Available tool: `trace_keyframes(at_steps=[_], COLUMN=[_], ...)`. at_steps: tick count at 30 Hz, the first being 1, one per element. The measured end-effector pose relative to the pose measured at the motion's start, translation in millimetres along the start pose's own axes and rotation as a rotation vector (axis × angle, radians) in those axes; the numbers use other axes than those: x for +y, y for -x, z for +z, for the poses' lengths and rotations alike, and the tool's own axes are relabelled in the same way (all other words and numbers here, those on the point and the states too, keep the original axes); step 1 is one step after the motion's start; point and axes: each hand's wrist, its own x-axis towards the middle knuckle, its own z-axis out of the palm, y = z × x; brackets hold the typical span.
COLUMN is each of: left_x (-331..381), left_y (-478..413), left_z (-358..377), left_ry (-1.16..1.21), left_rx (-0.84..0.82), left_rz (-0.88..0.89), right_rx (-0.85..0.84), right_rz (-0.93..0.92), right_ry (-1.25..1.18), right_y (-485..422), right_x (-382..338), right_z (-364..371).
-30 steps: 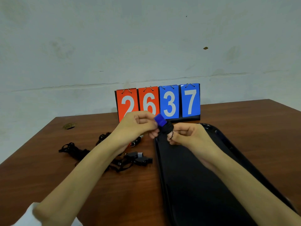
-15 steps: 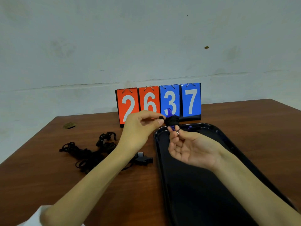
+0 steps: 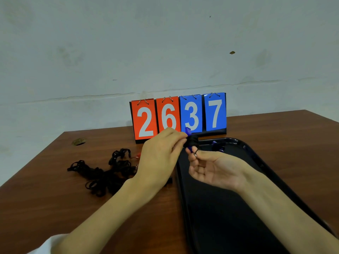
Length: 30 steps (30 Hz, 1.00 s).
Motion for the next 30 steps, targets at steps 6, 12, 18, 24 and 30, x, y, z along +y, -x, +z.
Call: trace_keyframes(at_steps=[6, 12, 18, 24, 30], left_x=[-1.3, -2.1, -6.0, -15.2, -17.4], left_y=[-2.2, -12.2, -5.3, -1.6, 1.1], left_z=[3.7, -5.3, -1.7, 3.3, 13.5], left_ry=[0.11, 0.397, 0.186, -0.143, -0.236], left_rx=[-0.169, -0.152, -0.055, -0.12, -0.183], left_rz=[-0.003, -0.285, -0.071, 0.244, 0.274], right_rx=[0.016, 0.004, 0.033, 0.134, 0.205], right_rz=[0.037, 0.033, 0.03, -0.035, -0.055], right_ry=[-0.094, -0.064, 0.0, 0.16, 0.26], right_y=[-1.2, 0.4, -0.6, -4.0, -9.1], right_x=[3.8, 3.0, 3.2, 7.4, 13.5], right_z=[-0.8, 0.8, -0.4, -1.9, -3.9])
